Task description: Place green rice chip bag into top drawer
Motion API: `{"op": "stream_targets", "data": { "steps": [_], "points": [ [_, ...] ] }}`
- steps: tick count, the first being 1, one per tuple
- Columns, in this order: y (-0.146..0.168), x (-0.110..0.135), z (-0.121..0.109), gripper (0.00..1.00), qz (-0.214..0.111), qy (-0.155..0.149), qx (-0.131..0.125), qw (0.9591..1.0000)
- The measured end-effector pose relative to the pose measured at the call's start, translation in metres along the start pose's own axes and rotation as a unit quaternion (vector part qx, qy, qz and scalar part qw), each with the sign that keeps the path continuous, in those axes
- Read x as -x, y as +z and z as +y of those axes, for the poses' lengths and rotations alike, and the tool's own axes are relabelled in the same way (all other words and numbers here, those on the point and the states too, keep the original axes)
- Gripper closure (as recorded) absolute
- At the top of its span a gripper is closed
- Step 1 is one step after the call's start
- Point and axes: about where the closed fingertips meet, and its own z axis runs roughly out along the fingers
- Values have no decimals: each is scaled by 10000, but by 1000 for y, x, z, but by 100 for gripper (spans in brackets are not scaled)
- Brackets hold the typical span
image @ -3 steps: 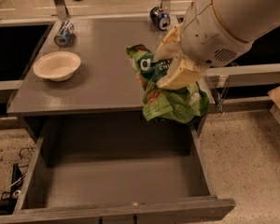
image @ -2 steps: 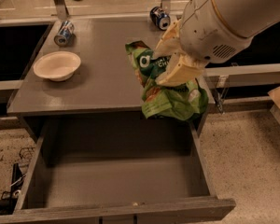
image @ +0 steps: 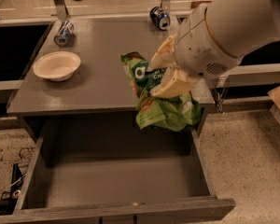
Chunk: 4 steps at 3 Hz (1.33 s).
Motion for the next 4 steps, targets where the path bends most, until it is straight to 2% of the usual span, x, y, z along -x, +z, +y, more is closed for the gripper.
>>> {"op": "stream_targets", "data": {
  "steps": [3,4],
  "points": [
    [68,-25,49,100,-362,367,455,9976],
    [78,-32,57,100,-383,416,560,9968]
  ]
}}
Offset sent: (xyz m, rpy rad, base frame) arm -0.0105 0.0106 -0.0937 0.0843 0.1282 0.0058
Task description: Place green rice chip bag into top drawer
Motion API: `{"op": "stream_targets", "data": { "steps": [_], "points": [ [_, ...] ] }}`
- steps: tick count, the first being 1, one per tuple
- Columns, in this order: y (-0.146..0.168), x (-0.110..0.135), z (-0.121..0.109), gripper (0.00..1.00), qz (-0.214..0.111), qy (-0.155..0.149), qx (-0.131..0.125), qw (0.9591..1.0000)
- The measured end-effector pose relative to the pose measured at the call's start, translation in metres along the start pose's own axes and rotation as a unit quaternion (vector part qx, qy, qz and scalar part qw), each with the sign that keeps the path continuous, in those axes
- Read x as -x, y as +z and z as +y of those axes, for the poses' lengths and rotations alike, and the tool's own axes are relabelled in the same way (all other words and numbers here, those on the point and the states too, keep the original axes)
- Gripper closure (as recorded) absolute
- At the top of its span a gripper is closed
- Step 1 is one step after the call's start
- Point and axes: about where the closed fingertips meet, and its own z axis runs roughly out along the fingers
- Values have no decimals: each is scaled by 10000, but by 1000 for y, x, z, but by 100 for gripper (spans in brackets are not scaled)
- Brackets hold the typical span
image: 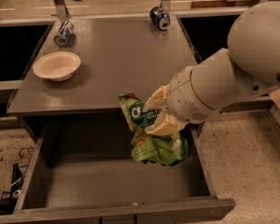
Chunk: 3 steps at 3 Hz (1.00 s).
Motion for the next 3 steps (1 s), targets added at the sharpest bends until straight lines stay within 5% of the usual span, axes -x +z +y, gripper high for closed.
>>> {"op": "stream_targets", "data": {
  "steps": [3],
  "points": [
    [32,-22,14,100,110,26,468,9988]
  ]
}}
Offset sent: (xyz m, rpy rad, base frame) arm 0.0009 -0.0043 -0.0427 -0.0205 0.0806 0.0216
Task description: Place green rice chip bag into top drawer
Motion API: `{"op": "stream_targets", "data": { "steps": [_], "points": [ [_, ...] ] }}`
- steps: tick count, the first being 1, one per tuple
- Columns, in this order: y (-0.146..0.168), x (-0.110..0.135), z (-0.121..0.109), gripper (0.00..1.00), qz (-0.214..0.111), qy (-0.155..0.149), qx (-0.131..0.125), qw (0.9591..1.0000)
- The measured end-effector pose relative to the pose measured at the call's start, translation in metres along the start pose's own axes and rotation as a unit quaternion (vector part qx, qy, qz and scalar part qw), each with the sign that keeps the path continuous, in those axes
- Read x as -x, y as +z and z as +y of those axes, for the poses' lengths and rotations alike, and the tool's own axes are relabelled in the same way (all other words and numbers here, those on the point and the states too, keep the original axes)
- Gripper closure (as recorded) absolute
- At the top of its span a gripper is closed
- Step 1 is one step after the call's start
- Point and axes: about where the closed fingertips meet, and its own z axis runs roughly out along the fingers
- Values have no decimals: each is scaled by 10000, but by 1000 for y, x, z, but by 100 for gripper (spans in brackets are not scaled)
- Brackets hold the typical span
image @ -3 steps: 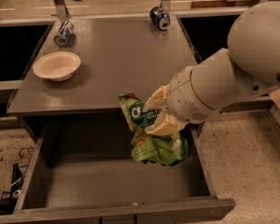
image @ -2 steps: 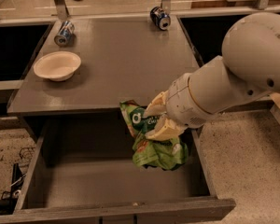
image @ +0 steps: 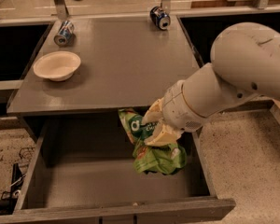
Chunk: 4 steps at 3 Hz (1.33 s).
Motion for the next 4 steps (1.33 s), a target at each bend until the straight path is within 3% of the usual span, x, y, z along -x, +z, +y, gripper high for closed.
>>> {"op": "stream_targets", "data": {
  "steps": [1,3,4],
  "points": [
    [16,-7,6,100,96,55,217,9997],
    [26,-7,9,100,-25,68,201,9998],
    [46,-15,19,100,-136,135,324,9993]
  ]
}}
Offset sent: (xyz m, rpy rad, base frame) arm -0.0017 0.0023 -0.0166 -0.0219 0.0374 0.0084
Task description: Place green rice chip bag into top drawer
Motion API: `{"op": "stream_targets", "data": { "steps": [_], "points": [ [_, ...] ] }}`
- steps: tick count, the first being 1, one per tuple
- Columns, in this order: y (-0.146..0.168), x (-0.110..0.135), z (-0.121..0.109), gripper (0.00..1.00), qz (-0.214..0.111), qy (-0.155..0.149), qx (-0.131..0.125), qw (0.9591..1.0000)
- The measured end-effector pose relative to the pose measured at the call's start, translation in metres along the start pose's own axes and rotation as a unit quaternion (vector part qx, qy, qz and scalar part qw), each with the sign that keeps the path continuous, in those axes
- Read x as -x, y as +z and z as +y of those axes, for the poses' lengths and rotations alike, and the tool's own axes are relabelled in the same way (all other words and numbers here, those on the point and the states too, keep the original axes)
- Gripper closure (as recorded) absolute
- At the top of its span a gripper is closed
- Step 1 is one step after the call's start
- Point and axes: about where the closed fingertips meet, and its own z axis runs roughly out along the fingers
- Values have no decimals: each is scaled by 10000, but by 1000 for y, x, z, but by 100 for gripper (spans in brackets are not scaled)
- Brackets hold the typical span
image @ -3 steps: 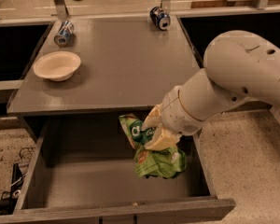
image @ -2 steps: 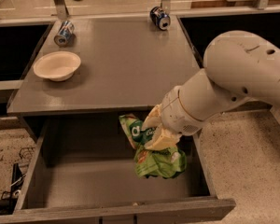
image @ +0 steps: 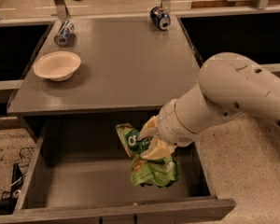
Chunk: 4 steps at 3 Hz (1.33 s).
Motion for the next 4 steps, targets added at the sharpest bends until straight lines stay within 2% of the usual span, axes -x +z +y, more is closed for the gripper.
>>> {"op": "stream_targets", "data": {
  "steps": [1,2,4],
  "points": [
    [47,-14,15,100,-235,-14,332,9992],
    [47,-14,12,100,-207,-6,295,9994],
    [58,-19,-8,100,-62,101,81,9999]
  ]
}}
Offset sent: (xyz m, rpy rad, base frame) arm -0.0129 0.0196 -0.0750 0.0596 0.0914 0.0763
